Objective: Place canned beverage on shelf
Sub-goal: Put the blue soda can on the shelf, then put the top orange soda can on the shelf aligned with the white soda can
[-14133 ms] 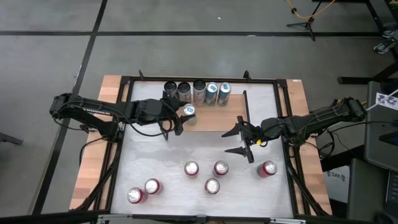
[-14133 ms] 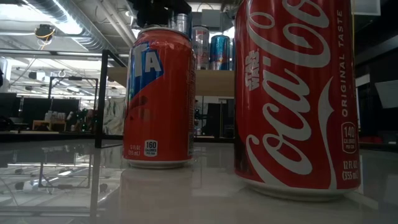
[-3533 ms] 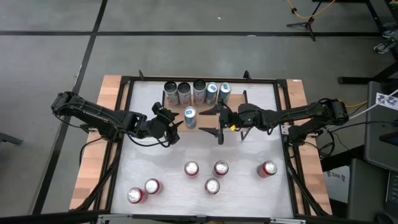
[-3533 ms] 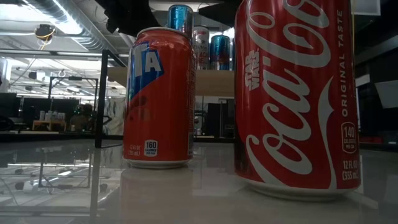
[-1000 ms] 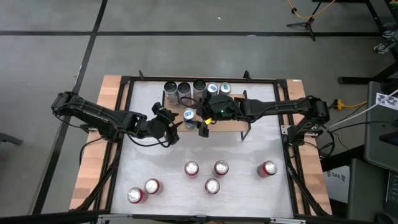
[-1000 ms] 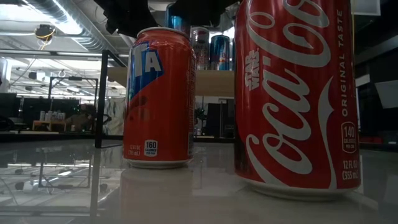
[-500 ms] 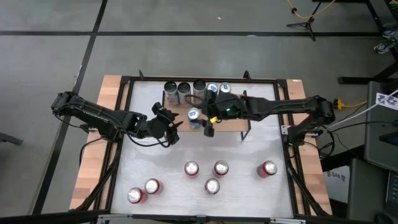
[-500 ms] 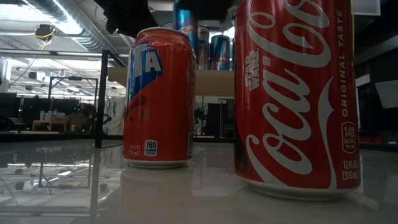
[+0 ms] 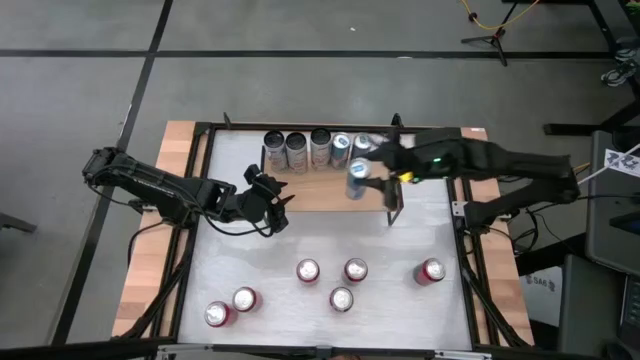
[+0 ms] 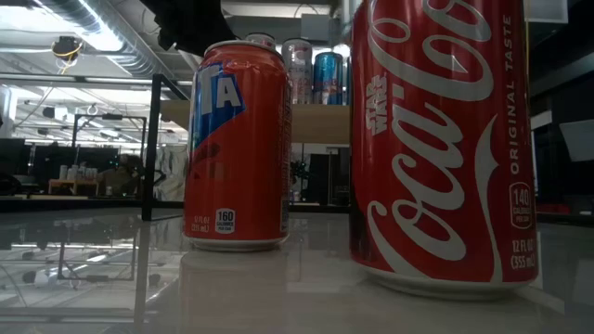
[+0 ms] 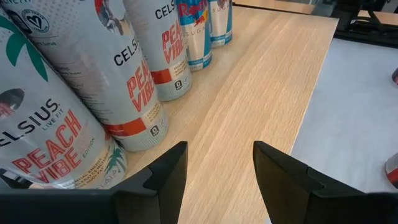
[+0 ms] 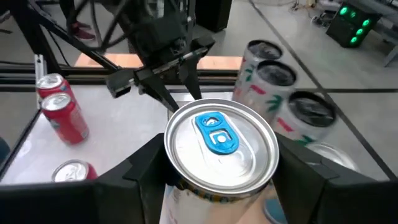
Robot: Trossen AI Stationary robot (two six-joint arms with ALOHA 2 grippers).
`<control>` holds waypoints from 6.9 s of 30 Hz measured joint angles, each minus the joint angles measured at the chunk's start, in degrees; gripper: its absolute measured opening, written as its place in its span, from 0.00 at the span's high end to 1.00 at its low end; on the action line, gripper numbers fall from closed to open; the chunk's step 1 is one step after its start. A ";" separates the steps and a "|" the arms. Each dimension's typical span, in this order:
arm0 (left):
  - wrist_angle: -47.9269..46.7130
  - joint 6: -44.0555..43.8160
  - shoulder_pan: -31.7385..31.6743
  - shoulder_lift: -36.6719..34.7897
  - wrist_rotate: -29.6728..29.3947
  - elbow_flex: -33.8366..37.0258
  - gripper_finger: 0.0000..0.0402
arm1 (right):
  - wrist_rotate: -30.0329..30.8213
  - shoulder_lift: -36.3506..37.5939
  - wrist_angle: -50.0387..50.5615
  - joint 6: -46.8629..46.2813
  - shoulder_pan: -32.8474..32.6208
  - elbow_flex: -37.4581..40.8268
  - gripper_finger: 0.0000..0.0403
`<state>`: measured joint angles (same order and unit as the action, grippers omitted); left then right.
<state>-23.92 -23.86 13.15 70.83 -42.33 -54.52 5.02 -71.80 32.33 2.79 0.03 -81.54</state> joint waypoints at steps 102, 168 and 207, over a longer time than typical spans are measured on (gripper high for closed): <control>0.00 0.01 0.01 0.02 -0.04 0.00 0.56 | -16.00 12.47 -6.75 9.51 29.24 21.12 0.28; 16.82 1.93 5.20 4.62 28.37 0.00 0.08 | -18.03 12.30 2.02 5.01 4.44 8.57 0.28; 21.77 30.10 12.72 16.41 28.34 0.01 0.08 | -18.05 12.23 2.11 4.98 4.44 8.59 0.28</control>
<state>-2.15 6.25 25.87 87.24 -13.98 -54.51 -13.04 -59.57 34.44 7.77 4.47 -72.95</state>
